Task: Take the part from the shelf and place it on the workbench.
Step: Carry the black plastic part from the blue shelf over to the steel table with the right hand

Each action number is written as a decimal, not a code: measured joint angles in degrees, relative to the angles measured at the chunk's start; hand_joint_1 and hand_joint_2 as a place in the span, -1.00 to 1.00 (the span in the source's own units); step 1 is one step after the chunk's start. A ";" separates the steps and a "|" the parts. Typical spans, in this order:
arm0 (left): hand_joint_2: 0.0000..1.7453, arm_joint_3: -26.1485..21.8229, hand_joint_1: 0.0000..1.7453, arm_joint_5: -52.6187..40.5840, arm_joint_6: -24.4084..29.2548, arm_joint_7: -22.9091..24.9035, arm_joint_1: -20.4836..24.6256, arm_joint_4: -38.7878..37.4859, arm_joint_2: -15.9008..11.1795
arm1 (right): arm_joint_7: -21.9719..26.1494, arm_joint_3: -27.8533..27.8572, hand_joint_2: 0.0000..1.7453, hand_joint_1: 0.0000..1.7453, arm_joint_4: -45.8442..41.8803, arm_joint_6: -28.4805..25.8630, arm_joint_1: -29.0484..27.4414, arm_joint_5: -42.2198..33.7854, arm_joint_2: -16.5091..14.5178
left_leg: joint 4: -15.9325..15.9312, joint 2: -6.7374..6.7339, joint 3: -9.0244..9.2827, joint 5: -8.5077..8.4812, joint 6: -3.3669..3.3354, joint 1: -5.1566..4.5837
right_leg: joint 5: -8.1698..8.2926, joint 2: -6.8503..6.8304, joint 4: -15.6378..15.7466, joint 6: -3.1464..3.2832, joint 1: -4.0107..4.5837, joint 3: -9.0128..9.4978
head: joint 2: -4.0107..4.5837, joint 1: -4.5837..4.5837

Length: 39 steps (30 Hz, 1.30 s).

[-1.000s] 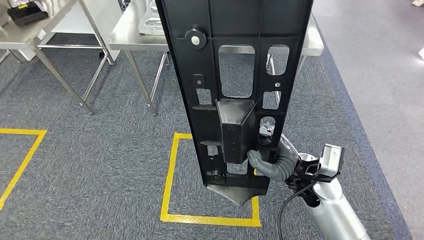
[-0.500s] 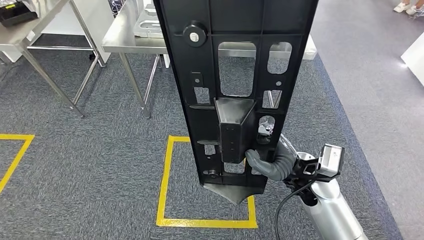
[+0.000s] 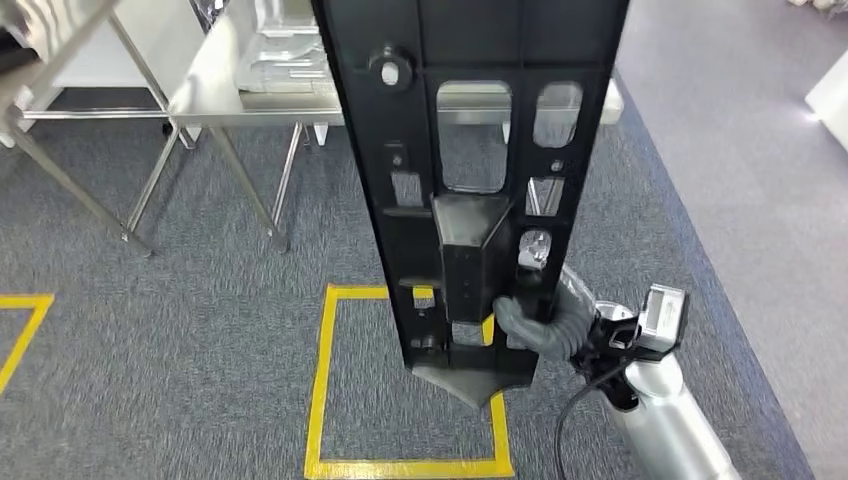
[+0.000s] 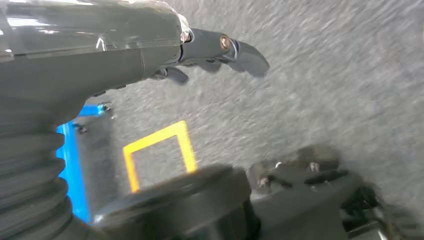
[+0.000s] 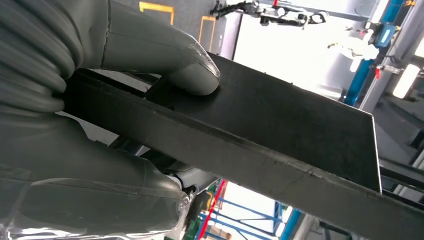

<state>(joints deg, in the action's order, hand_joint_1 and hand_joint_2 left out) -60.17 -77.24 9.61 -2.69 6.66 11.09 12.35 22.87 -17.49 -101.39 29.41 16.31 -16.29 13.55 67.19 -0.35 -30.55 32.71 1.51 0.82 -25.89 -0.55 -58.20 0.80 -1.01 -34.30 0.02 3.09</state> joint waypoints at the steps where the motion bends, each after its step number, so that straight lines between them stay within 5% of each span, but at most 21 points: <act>1: 1.00 -0.01 -1.00 0.04 -0.08 -0.06 0.25 0.01 0.00 | -0.01 -0.01 1.00 0.96 -0.01 -0.03 -0.06 -0.01 0.02 | 3.79 0.03 -2.84 1.53 0.12 -0.06 | -0.65 0.01 0.01 0.16 0.08 0.72 | 0.00 0.01; 3: 1.00 -0.03 -1.00 0.09 -0.26 -0.14 0.83 0.01 0.00 | -0.03 -0.03 1.00 0.96 -0.01 -0.05 -0.23 -0.01 0.02 | 7.12 0.03 -6.63 4.61 -0.03 -0.24 | -2.05 0.13 0.03 0.31 0.24 2.46 | 0.00 0.01; 4: 1.00 -0.04 -1.00 0.10 -0.29 -0.14 0.96 0.01 0.00 | -0.03 -0.03 1.00 0.96 -0.01 -0.07 -0.27 -0.01 0.02 | 6.17 0.04 -7.36 4.79 -0.33 -0.40 | -2.83 0.26 0.04 0.33 0.31 3.53 | 0.00 0.00; 5: 1.00 -0.05 -1.00 0.10 -0.31 -0.14 0.99 0.01 0.00 | -0.03 -0.04 1.00 0.96 -0.01 -0.07 -0.30 -0.01 0.03 | 3.71 0.04 -7.49 3.51 -0.77 -0.64 | -3.63 0.39 0.06 0.32 0.37 4.62 | 0.00 0.00; 7: 1.00 -0.12 -1.00 0.12 -0.32 -0.14 0.85 0.01 -0.08 | -0.02 -0.05 1.00 0.96 0.07 -0.08 -0.48 -0.02 0.03 | -3.18 0.28 -7.36 -3.50 -2.06 -1.40 | -5.15 0.63 0.11 0.17 0.45 6.37 | 0.00 -0.01; 9: 1.00 -0.22 -1.00 0.15 -0.35 -0.14 0.80 0.01 -0.16 | -0.02 -0.11 1.00 0.96 0.21 -0.08 -0.82 -0.02 0.02 | -7.20 0.58 -7.25 -8.56 -3.07 -2.06 | -6.16 0.90 0.47 -0.37 0.45 7.29 | 0.00 -0.01; 12: 1.00 -0.26 -1.00 -0.03 -0.36 -0.07 0.79 0.01 -0.13 | -0.01 -0.10 1.00 0.96 0.12 -0.13 -0.92 0.01 0.04 | -9.25 0.71 -5.11 -8.46 -3.90 -2.09 | -5.40 1.07 -0.45 -1.44 0.36 8.03 | 0.00 -0.02; 15: 1.00 -0.26 -1.00 -0.20 -0.41 0.07 0.44 0.01 -0.02 | 0.17 -0.02 1.00 0.96 -0.07 -0.14 -0.81 -0.09 -0.18 | -11.41 0.75 -1.44 -7.46 -4.41 -1.52 | -4.99 0.88 -7.85 -2.17 0.17 3.84 | 0.00 -0.03; 17: 1.00 -0.26 -1.00 -0.25 -0.41 0.11 0.15 0.01 -0.01 | 0.22 -0.02 1.00 0.96 -0.03 -0.11 -0.97 -0.09 -0.42 | -11.91 0.84 0.51 -6.17 -4.41 -1.29 | -7.96 0.85 -13.22 -2.71 -0.04 -1.31 | 0.00 -0.02; 19: 1.00 -0.26 -1.00 -0.25 -0.39 0.10 -0.16 0.01 0.00 | 0.21 -0.02 1.00 0.96 -0.01 -0.11 -1.11 -0.08 -0.46 | -12.01 1.05 2.73 -4.44 -4.17 -1.10 | -10.79 0.78 -13.65 -3.01 -0.31 -4.65 | 0.00 -0.03; 20: 1.00 -0.26 -1.00 -0.25 -0.38 0.09 -0.31 0.01 -0.01 | 0.21 -0.02 1.00 0.96 0.00 -0.10 -1.14 -0.08 -0.46 | -12.01 1.15 4.02 -3.44 -3.98 -0.99 | -10.26 0.68 -11.71 -3.09 -0.43 -5.32 | 0.00 -0.03; 21: 1.00 -0.26 -1.00 -0.26 -0.38 0.10 -0.50 0.01 -0.01 | 0.21 -0.02 1.00 0.96 0.03 -0.10 -1.24 -0.08 -0.47 | -12.02 1.19 5.23 -2.35 -3.74 -0.91 | -7.51 0.45 -8.67 -3.12 -0.52 -5.58 | 0.00 -0.03; 23: 1.00 -0.27 -1.00 -0.28 -0.37 0.11 -0.83 0.01 -0.05 | 0.19 -0.04 1.00 0.96 0.27 -0.11 -1.59 -0.03 -0.48 | -11.93 1.22 7.42 -0.15 -3.17 -0.92 | 1.21 -0.33 -2.82 -2.92 -0.45 -5.80 | 0.00 -0.05; 24: 1.00 -0.28 -1.00 -0.28 -0.37 0.11 -0.86 0.01 -0.08 | 0.15 -0.07 1.00 0.96 0.36 -0.13 -1.76 0.04 -0.48 | -12.19 1.17 8.15 0.79 -2.80 -0.93 | 4.19 -0.53 -1.33 -2.60 -0.26 -5.78 | 0.00 -0.03; 25: 1.00 -0.30 -1.00 -0.28 -0.37 0.15 -0.77 0.01 -0.10 | 0.15 -0.08 1.00 0.96 0.38 -0.14 -1.81 0.14 -0.48 | -12.18 1.11 8.93 1.28 -2.41 -0.94 | 5.26 -0.53 -0.80 -2.24 -0.12 -5.62 | 0.00 -0.03; 27: 1.00 -0.33 -1.00 -0.29 -0.38 0.23 -0.47 0.01 -0.15 | 0.23 -0.08 1.00 0.96 0.16 -0.17 -1.43 0.41 -0.33 | -11.04 0.89 9.38 0.98 -1.70 -0.80 | 3.75 -0.06 -0.80 -1.34 0.01 -4.34 | 0.00 0.01; 30: 1.00 -0.34 -1.00 -0.24 -0.40 0.26 -0.31 0.01 -0.19 | 0.45 -0.08 1.00 0.96 -0.02 -0.25 -1.05 0.84 -0.03 | -1.68 0.75 4.43 -0.05 -0.98 -0.60 | 1.65 -0.08 -0.30 -0.25 0.02 -1.60 | 0.00 0.01; 33: 1.00 -0.53 -1.00 0.04 -0.42 0.12 0.29 0.01 -0.20 | 0.91 -0.11 1.00 0.96 -0.01 -0.34 -1.17 1.24 0.04 | 6.28 0.71 -3.47 5.33 -0.60 -0.63 | -0.88 -0.24 -0.14 0.01 0.14 1.44 | 0.00 0.01; 35: 1.00 -0.68 -1.00 0.10 -0.42 0.05 0.63 0.01 -0.20 | 1.26 -0.16 1.00 0.96 -0.01 -0.37 -1.20 1.25 0.04 | 4.61 0.70 -5.56 7.04 -0.79 -0.70 | -2.74 -0.26 -0.10 -0.01 0.17 3.94 | 0.00 0.01; 36: 1.00 -0.74 -1.00 0.11 -0.42 0.02 0.66 0.01 -0.21 | 1.40 -0.17 1.00 0.96 0.00 -0.38 -1.20 1.22 0.05 | 1.87 0.69 -5.81 4.98 -1.12 -0.79 | -3.67 -0.26 -0.07 -0.04 0.19 5.23 | 0.00 0.02; 39: 1.00 -1.00 -1.00 0.10 -0.44 -0.12 0.59 0.01 -0.30 | 1.75 -0.22 1.00 0.96 0.14 -0.40 -1.48 1.06 0.07 | -6.03 0.72 -6.07 -6.31 -2.41 -1.54 | -6.05 0.03 0.14 -0.63 0.29 8.02 | 0.00 0.01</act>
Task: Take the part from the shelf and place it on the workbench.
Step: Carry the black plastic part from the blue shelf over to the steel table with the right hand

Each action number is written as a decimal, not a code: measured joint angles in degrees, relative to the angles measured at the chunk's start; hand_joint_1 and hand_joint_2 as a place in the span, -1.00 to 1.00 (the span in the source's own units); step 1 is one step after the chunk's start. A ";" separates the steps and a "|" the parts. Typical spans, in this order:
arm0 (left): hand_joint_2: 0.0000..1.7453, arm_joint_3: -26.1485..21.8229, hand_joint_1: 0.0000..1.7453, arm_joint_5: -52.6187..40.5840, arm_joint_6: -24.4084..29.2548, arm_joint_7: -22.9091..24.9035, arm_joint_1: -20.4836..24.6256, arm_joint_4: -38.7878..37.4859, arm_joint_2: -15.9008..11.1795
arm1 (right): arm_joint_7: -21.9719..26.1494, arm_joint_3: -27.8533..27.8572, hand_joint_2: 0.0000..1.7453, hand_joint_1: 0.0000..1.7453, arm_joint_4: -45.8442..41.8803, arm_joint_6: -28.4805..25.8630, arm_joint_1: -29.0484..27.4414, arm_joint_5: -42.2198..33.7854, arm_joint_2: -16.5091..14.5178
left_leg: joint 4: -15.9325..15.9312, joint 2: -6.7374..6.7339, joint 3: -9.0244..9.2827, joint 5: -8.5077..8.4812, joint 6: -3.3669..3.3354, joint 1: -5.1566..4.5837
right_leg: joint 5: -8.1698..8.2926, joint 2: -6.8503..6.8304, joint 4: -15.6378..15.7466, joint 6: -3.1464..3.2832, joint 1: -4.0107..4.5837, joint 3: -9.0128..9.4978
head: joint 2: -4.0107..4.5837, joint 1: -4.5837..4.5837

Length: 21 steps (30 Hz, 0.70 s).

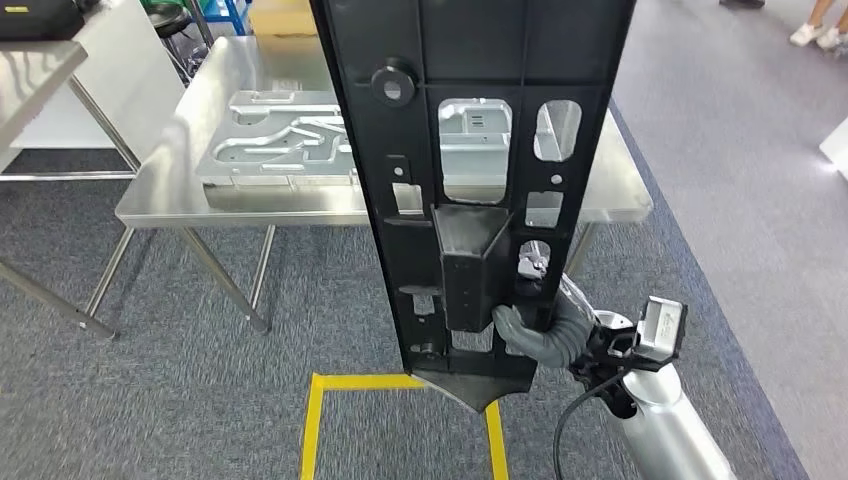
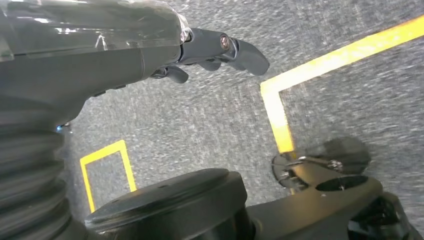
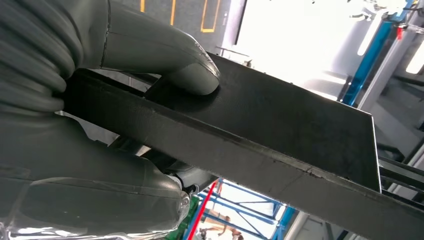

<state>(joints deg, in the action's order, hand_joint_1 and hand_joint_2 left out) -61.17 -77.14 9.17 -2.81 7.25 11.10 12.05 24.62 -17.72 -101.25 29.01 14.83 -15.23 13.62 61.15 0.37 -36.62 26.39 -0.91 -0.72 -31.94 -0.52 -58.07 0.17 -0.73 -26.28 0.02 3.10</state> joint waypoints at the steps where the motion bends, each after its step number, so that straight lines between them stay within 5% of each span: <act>1: 1.00 -0.08 -1.00 -0.03 -0.02 -0.04 0.00 0.00 -0.03 | 0.06 -0.03 1.00 0.96 0.04 0.01 -0.12 -0.03 0.00 | -1.08 0.12 0.13 -1.74 -0.35 -0.18 | -0.32 0.14 -0.15 -0.36 0.01 0.66 | 0.00 0.00; 5: 1.00 -0.15 -1.00 -0.16 -0.14 0.06 -0.10 0.00 0.02 | 0.26 0.01 1.00 0.96 -0.12 0.01 -0.12 -0.10 -0.05 | -3.26 0.31 3.49 -1.64 -1.44 0.16 | 0.79 0.44 -4.04 -1.57 -0.11 0.06 | 0.00 -0.02; 7: 1.00 -0.16 -1.00 -0.16 -0.23 0.14 -0.26 0.00 0.06 | 0.17 0.00 1.00 0.96 -0.15 -0.16 -0.41 0.04 -0.32 | -4.15 0.37 5.05 -1.23 -1.71 0.30 | -0.61 0.45 -9.88 -1.81 -0.23 -3.84 | 0.00 -0.01; 9: 1.00 -0.16 -1.00 -0.17 -0.26 0.20 -0.48 0.00 0.06 | 0.13 -0.02 1.00 0.96 -0.15 -0.44 -1.04 0.25 -0.56 | -4.65 0.60 6.43 -0.29 -1.75 0.40 | -3.98 0.44 -14.62 -2.36 -0.40 -8.65 | 0.00 -0.01; 11: 1.00 -0.16 -1.00 -0.17 -0.29 0.22 -0.72 0.00 0.06 | 0.11 -0.03 1.00 0.96 -0.16 -0.68 -1.65 0.55 -0.57 | -4.77 0.89 8.03 0.98 -1.59 0.53 | -4.98 0.42 -13.67 -2.84 -0.62 -11.11 | 0.00 -0.02; 12: 1.00 -0.16 -1.00 -0.18 -0.33 0.24 -0.84 0.00 0.06 | 0.10 -0.04 1.00 0.96 -0.22 -0.76 -1.89 0.73 -0.58 | -4.78 0.98 8.96 1.70 -1.42 0.61 | -3.18 0.39 -10.95 -2.89 -0.69 -11.27 | 0.00 -0.02; 15: 1.00 -0.17 -1.00 -0.17 -0.43 0.30 -1.21 0.00 0.05 | 0.02 -0.11 1.00 0.96 -0.71 -0.94 -2.69 1.07 -0.58 | -4.67 1.08 11.15 4.01 -0.59 0.64 | 6.50 -0.05 -1.96 -2.35 -0.52 -10.40 | 0.00 0.00; 16: 1.00 -0.17 -1.00 -0.16 -0.45 0.32 -1.25 0.00 0.04 | -0.10 -0.16 1.00 0.96 -0.92 -1.02 -2.98 1.16 -0.58 | -4.81 1.07 11.64 4.69 -0.21 0.62 | 8.11 -0.12 -0.87 -1.96 -0.34 -10.14 | 0.00 0.02; 19: 1.00 -0.17 -1.00 -0.18 -0.46 0.34 -1.18 0.00 -0.02 | -0.50 -0.32 1.00 0.96 -2.26 -1.19 -3.27 1.61 -0.45 | -3.29 0.86 12.19 4.74 1.03 0.63 | 7.67 0.21 -0.44 -0.55 -0.28 -8.79 | 0.00 0.04; 21: 1.00 -0.18 -1.00 -0.18 -0.45 0.30 -1.01 0.00 -0.04 | -0.64 -0.36 1.00 0.96 -3.12 -1.27 -3.20 1.86 -0.27 | 2.26 0.59 9.31 4.13 1.70 0.72 | 6.87 0.23 -0.16 0.20 -0.40 -7.57 | 0.00 0.04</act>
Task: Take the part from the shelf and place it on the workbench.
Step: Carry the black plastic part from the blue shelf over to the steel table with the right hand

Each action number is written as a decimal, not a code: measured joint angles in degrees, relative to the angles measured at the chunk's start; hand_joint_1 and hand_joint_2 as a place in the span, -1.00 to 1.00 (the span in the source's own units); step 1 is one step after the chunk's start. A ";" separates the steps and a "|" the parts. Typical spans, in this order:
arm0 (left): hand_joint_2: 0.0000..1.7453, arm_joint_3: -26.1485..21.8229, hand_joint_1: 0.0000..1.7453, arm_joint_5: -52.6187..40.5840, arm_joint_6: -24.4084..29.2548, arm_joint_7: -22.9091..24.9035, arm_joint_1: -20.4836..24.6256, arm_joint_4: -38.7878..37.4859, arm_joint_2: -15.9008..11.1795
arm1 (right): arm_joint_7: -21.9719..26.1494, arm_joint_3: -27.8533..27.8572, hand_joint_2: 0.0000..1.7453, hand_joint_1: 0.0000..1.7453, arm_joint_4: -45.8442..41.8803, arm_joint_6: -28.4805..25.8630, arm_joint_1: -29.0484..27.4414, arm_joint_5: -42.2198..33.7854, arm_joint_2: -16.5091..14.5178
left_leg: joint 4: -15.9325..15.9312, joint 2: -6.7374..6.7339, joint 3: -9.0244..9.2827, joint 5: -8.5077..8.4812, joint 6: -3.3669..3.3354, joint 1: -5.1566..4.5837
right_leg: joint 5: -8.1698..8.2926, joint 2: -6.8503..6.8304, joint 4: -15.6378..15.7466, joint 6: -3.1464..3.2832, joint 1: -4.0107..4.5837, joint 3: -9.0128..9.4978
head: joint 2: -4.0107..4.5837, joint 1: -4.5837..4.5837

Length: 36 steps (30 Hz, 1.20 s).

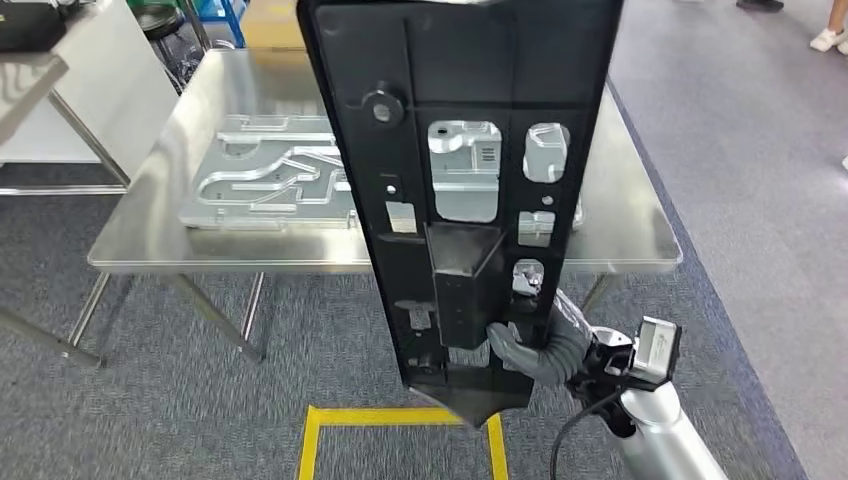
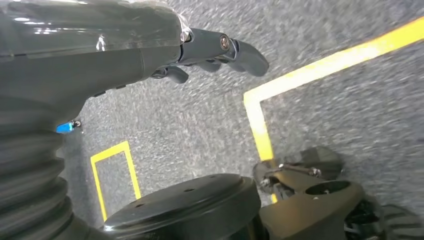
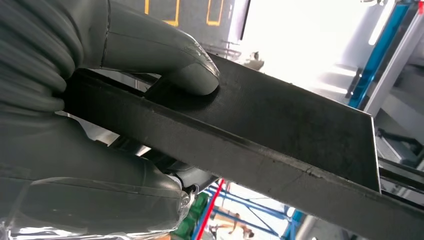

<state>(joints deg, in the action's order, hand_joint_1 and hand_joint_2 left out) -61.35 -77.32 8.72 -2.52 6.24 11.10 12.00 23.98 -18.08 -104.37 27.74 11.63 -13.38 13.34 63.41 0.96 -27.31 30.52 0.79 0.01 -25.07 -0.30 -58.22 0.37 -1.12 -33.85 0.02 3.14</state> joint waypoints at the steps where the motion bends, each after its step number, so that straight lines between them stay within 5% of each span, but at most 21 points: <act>1: 1.00 0.00 -1.00 0.00 -0.01 -0.09 0.19 0.00 -0.01 | -0.08 -0.01 1.00 0.96 -0.24 -0.06 -0.03 0.11 0.04 | 3.75 -0.17 -2.43 0.59 0.31 0.06 | -0.51 -0.09 0.06 0.23 -0.01 0.56 | 0.00 -0.01; 3: 1.00 -0.01 -1.00 -0.06 -0.02 -0.28 0.72 0.00 -0.01 | -0.28 -0.02 1.00 0.96 -0.61 -0.24 -0.10 0.52 0.05 | 9.69 -0.45 -7.30 4.00 0.80 0.06 | -1.71 -0.23 0.08 0.40 0.01 1.77 | 0.00 -0.01; 5: 1.00 -0.01 -1.00 -0.31 -0.03 -0.38 1.14 0.00 -0.01 | -0.65 0.07 1.00 0.96 -1.22 -0.57 -0.09 1.25 0.05 | 10.13 -0.59 -9.65 6.57 0.67 0.05 | -3.08 -0.21 0.08 0.39 0.01 3.41 | 0.00 -0.02; 6: 1.00 -0.01 -1.00 -0.47 -0.04 -0.39 1.20 0.00 -0.01 | -0.92 0.21 1.00 0.96 -1.61 -0.76 0.01 1.67 0.05 | 8.05 -0.60 -9.82 5.79 0.37 0.04 | -3.81 -0.17 0.09 0.35 0.01 4.37 | 0.00 -0.02; 10: 1.00 0.00 -1.00 -0.84 -0.18 -0.30 1.13 0.00 -0.01 | -2.27 1.12 1.00 0.96 -2.51 -1.38 1.18 2.19 0.05 | -3.24 -0.63 -9.43 -6.20 -1.05 -0.51 | -6.28 0.13 0.31 -0.49 0.20 6.93 | 0.00 -0.03; 13: 1.00 0.05 -1.00 -1.15 -0.43 -0.16 1.21 0.00 0.04 | -2.93 2.15 1.00 0.96 -2.72 -1.41 2.63 2.38 0.06 | -4.76 -0.54 -8.15 -6.59 -2.08 -0.50 | -6.30 0.32 -0.44 -1.59 0.31 7.70 | 0.00 -0.02; 16: 1.00 0.08 -1.00 -1.45 -0.73 -0.07 0.98 0.00 0.16 | -3.58 3.42 1.00 0.96 -2.72 -1.48 5.89 3.52 -0.20 | -5.99 -0.58 -5.68 -5.84 -2.92 -0.26 | -6.19 0.28 -7.44 -2.22 0.15 3.81 | 0.00 -0.02; 18: 1.00 0.08 -1.00 -1.49 -0.81 -0.06 0.80 0.00 0.20 | -4.84 4.16 1.00 0.96 -2.42 -1.62 8.74 4.63 -0.48 | -6.17 -0.59 -4.58 -4.88 -3.18 -0.26 | -8.86 0.29 -13.38 -2.56 0.14 -1.35 | 0.00 -0.02; 20: 1.00 0.08 -1.00 -1.47 -0.81 -0.08 0.57 0.00 0.24 | -6.10 4.68 1.00 0.96 -1.47 -1.96 12.32 6.23 -0.54 | -6.18 -0.50 -3.17 -3.62 -3.18 -0.27 | -11.54 0.27 -14.86 -2.76 0.13 -5.04 | 0.00 -0.02; 21: 1.00 0.08 -1.00 -1.46 -0.81 -0.11 0.44 0.00 0.24 | -6.44 4.81 1.00 0.96 -0.68 -2.22 14.51 7.35 -0.55 | -6.18 -0.46 -2.24 -2.88 -3.11 -0.27 | -11.23 0.27 -13.40 -2.72 0.12 -5.89 | 0.00 -0.02; 22: 1.00 0.08 -1.00 -1.45 -0.81 -0.16 0.30 0.00 0.24 | -6.58 4.88 1.00 0.96 0.32 -2.54 16.83 8.61 -0.56 | -6.17 -0.45 -1.23 -2.13 -2.98 -0.30 | -9.10 0.26 -10.69 -2.56 0.14 -6.14 | 0.00 -0.02; 24: 1.00 0.08 -1.00 -1.39 -0.90 -0.44 -0.05 -0.03 0.24 | -6.60 4.96 1.00 0.96 3.08 -4.01 21.65 12.49 -0.61 | -5.91 -0.45 0.45 -0.58 -2.54 -0.43 | -0.81 0.26 -4.31 -1.85 0.38 -6.24 | 0.00 -0.02; 26: 1.00 0.07 -1.00 -1.28 -1.04 -0.85 -0.18 -0.05 0.21 | -6.66 4.97 1.00 0.96 5.97 -7.69 26.20 19.97 -0.72 | -5.43 -0.48 1.17 0.69 -1.87 -0.55 | 4.60 0.46 -1.39 -0.96 0.75 -6.36 | 0.00 -0.03; 30: 1.00 0.06 -1.00 -1.42 -0.93 -1.10 0.00 -0.04 0.08 | -8.00 3.01 1.00 0.96 10.66 -20.37 34.45 47.61 -0.64 | -0.56 -0.60 -1.13 0.05 -0.55 -0.41 | 3.88 0.61 -0.68 0.53 0.62 -5.01 | 0.00 -0.03; 34: 1.00 0.11 -1.00 -2.12 -1.04 -1.20 1.02 -0.04 0.04 | -10.37 -3.36 1.00 0.96 17.21 -26.54 38.50 73.11 0.05 | 10.21 -0.66 -8.42 4.81 0.55 0.02 | 2.48 0.58 -0.32 1.09 0.49 -3.28 | 0.00 -0.01; 36: 1.00 0.25 -1.00 -2.61 -1.36 -1.25 1.37 -0.04 0.04 | -10.79 -6.75 1.00 0.96 21.65 -27.51 38.85 79.50 0.08 | 8.95 -0.68 -9.27 3.76 0.72 0.16 | 1.68 0.70 -0.38 0.99 0.48 -2.27 | 0.00 -0.02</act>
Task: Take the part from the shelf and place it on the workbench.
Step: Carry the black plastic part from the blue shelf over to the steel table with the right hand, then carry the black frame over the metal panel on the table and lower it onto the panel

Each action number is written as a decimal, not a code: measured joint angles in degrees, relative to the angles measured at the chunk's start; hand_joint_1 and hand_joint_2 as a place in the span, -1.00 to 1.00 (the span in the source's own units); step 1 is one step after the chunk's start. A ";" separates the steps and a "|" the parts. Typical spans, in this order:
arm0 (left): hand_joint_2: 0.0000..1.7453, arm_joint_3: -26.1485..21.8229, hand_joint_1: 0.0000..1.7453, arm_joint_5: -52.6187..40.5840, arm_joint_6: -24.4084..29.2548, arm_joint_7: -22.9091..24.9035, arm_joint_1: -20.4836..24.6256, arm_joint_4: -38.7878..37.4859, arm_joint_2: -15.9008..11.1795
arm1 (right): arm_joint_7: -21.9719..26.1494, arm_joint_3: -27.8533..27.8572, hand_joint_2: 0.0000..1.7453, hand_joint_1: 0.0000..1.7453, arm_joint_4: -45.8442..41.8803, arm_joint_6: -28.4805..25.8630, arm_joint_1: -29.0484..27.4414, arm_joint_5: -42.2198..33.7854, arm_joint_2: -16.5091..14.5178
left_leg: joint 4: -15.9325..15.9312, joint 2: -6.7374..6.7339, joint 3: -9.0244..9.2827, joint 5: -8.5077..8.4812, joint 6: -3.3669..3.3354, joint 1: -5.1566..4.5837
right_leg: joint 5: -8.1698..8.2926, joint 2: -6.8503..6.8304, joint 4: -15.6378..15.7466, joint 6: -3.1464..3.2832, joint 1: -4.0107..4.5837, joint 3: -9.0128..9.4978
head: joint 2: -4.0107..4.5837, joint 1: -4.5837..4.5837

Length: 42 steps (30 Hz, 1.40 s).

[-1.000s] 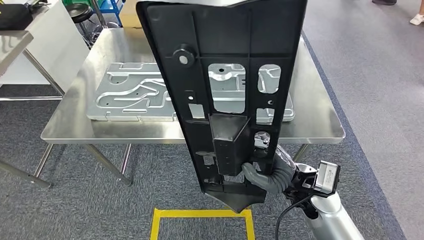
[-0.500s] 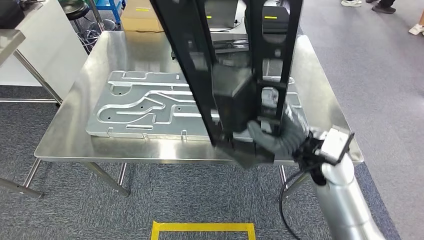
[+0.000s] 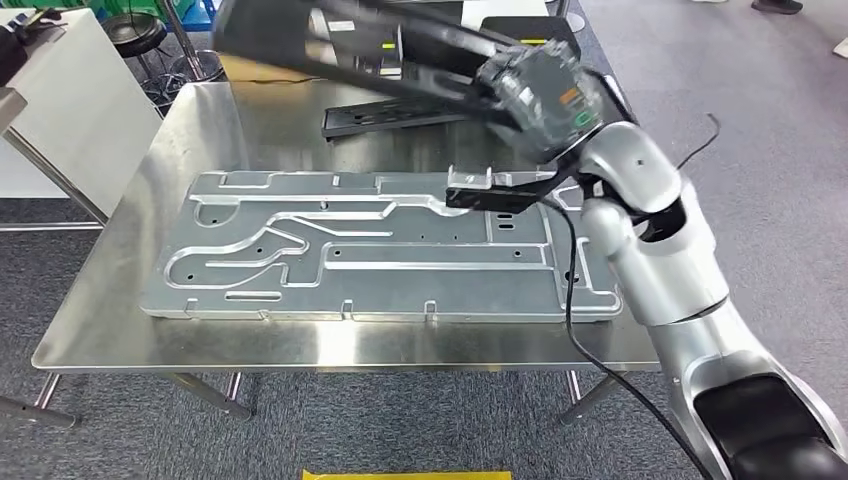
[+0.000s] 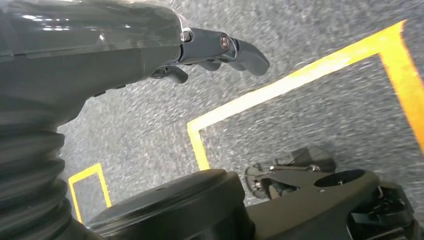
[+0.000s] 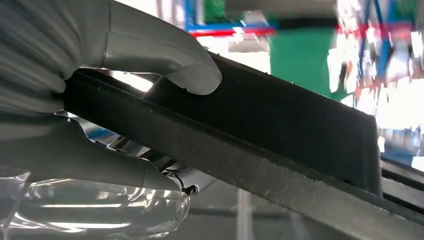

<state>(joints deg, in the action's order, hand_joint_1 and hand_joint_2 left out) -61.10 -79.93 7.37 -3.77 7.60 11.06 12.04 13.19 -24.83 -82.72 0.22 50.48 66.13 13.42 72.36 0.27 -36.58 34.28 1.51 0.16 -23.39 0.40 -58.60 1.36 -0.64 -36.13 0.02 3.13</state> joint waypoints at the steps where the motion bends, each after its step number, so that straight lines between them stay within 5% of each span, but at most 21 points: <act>1: 1.00 0.15 -1.00 -0.28 -0.21 -0.06 0.01 0.00 -0.01 | -0.04 -1.43 1.00 0.96 2.34 -0.76 0.02 1.74 0.00 | -3.07 -0.02 0.61 -2.64 0.00 0.05 | -0.39 0.03 -0.04 -0.12 -0.01 0.54 | 0.00 0.00; 2: 1.00 0.36 -1.00 -0.55 -0.40 -0.18 -0.08 0.00 -0.02 | -0.05 -2.67 1.00 0.96 4.69 -1.75 0.02 2.96 0.01 | -6.61 -0.02 1.49 -5.56 -0.07 0.07 | -0.75 0.02 -0.02 -0.30 -0.02 1.00 | 0.00 -0.01; 4: 1.00 0.85 -1.00 -0.80 -0.71 -0.69 -0.29 0.00 -0.05 | -0.06 -4.97 1.00 0.96 9.68 -4.05 0.13 4.76 0.02 | -11.97 -0.08 2.45 -8.75 -0.60 -0.12 | -1.07 -0.06 0.01 -0.80 0.00 1.36 | 0.00 -0.01; 8: 1.00 1.22 -1.00 -0.73 -1.13 -1.56 -0.32 0.00 -0.09 | -0.29 -8.07 1.00 0.96 18.12 -6.59 -0.32 6.28 -0.03 | -14.22 -0.02 2.47 -9.37 -2.35 -0.23 | -1.69 -0.38 -0.14 -2.16 0.13 1.17 | 0.00 -0.02; 10: 1.00 1.27 -1.00 -0.79 -1.25 -1.59 -0.34 0.00 -0.10 | -0.40 -8.95 0.00 -0.02 21.67 -7.19 -0.41 6.43 -0.41 | -14.72 0.03 2.89 -9.49 -2.96 -0.01 | -3.49 -0.45 -3.07 -2.64 0.03 -0.12 | 0.00 -0.02; 12: 1.00 1.29 -1.00 -0.89 -1.38 -1.54 -0.38 0.00 -0.13 | -0.44 -9.71 -1.00 -1.00 24.97 -7.39 -0.55 6.65 -0.95 | -14.79 0.06 3.14 -9.31 -3.41 -0.03 | -6.50 -0.45 -10.19 -2.95 -0.13 -3.83 | 0.00 -0.02; 14: 1.00 1.32 -1.00 -0.98 -1.48 -1.29 -0.39 0.00 -0.16 | -0.22 -10.42 -1.00 -1.00 27.85 -7.40 -0.72 6.70 -1.24 | -14.72 0.25 3.44 -8.96 -3.58 -0.09 | -7.37 -0.45 -15.53 -3.12 -0.18 -7.15 | 0.00 -0.02; 15: 1.00 1.33 -1.00 -0.95 -1.49 -1.15 -0.40 0.00 -0.19 | 0.00 -10.75 -1.00 -1.00 29.00 -7.37 -0.73 6.63 -1.28 | -14.67 0.41 3.73 -8.70 -3.56 -0.09 | -6.19 -0.46 -15.27 -3.09 -0.18 -7.44 | 0.00 -0.02; 17: 0.00 1.34 -1.00 -0.42 -1.30 -1.03 -0.53 0.00 -0.21 | 0.37 -11.22 -1.00 -1.00 30.71 -7.28 -0.37 6.30 -1.32 | -14.46 0.71 4.55 -7.95 -3.34 -0.10 | -1.55 -0.48 -8.93 -2.74 -0.15 -5.09 | 0.00 -0.02; 19: -1.00 1.28 -1.00 0.42 -1.05 -0.96 -0.82 0.00 -0.24 | 0.60 -11.60 -1.00 -1.00 32.13 -7.09 0.51 5.85 -1.49 | -14.17 0.80 4.95 -7.20 -2.91 -0.28 | 0.98 -0.50 -2.74 -2.18 0.16 -2.23 | 0.00 -0.02; 24: -1.00 1.21 -1.00 0.79 -1.03 -0.45 -1.37 0.00 -0.35 | 0.76 -12.39 -1.00 -1.00 34.29 -6.86 1.66 4.87 -1.73 | -13.61 0.72 4.80 -6.09 -1.50 -0.44 | 0.03 -0.64 0.01 -1.10 0.02 -0.63 | 0.00 -0.01; 26: -1.00 1.20 -1.00 0.99 -1.04 -0.28 -1.40 0.00 -0.39 | 0.69 -12.61 -1.00 -1.00 34.92 -6.97 1.79 4.61 -1.62 | -9.06 0.57 2.63 -3.83 -0.81 -0.25 | -0.14 -1.03 0.36 -0.64 -0.16 0.01 | 0.00 0.00; 29: -1.00 1.15 -1.00 1.18 -1.10 0.25 -1.56 0.00 -0.39 | 0.58 -12.81 -1.00 -1.00 35.80 -7.16 1.64 4.27 -1.44 | 1.27 0.34 -3.34 -0.36 -0.20 0.13 | -0.27 -1.36 0.18 -0.35 -0.11 0.20 | 0.00 0.00; 31: -1.00 1.14 -1.00 1.15 -1.19 0.43 -1.59 0.00 -0.39 | 0.46 -12.84 -1.00 -1.00 36.19 -7.31 1.50 3.78 -1.42 | 0.30 0.20 -3.63 -2.40 -0.09 0.34 | -0.34 -1.32 -0.01 -0.43 -0.15 0.18 | 0.00 0.00; 34: -1.00 1.14 -1.00 1.14 -1.27 0.62 -1.56 0.00 -0.40 | 0.26 -12.45 -1.00 -1.00 36.21 -7.35 1.56 2.74 -1.42 | -10.51 0.26 1.06 -8.00 -0.45 0.53 | -0.39 -1.11 -0.34 -0.94 -0.12 0.11 | 0.00 -0.01; 38: -1.00 1.14 -1.00 1.22 -1.41 0.66 -1.72 0.00 -0.44 | -0.19 -10.98 -1.00 -1.00 35.10 -6.66 1.49 1.44 -1.42 | -13.36 0.24 1.98 -9.64 -1.91 0.19 | 0.23 -0.80 -0.22 -2.46 -0.10 -0.23 | 0.00 -0.01; 40: -1.00 1.12 -1.00 1.33 -1.49 0.71 -1.82 0.00 -0.48 | -0.79 -9.78 -1.00 -1.00 34.10 -6.02 1.34 1.13 -1.75 | -13.98 -0.07 1.72 -10.50 -2.90 0.20 | -1.51 -0.71 -1.64 -3.00 -0.33 -0.83 | 0.00 -0.02; 42: -1.00 1.10 -1.00 1.56 -1.54 0.80 -1.87 0.00 -0.51 | -1.50 -8.20 -1.00 -1.00 33.04 -5.52 1.16 0.89 -2.41 | -14.32 -0.42 0.97 -11.38 -3.56 0.13 | -6.23 -0.62 -7.21 -3.27 -0.43 -2.69 | 0.00 -0.02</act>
<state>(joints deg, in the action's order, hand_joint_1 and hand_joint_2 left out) -60.00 -78.36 5.83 -2.97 5.73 11.06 11.53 11.68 -33.02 -49.68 -5.30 51.64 67.02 11.01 58.05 -0.15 -35.61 22.90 -2.05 0.30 -29.62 -0.22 -65.82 -1.90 -1.07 -38.82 0.02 3.10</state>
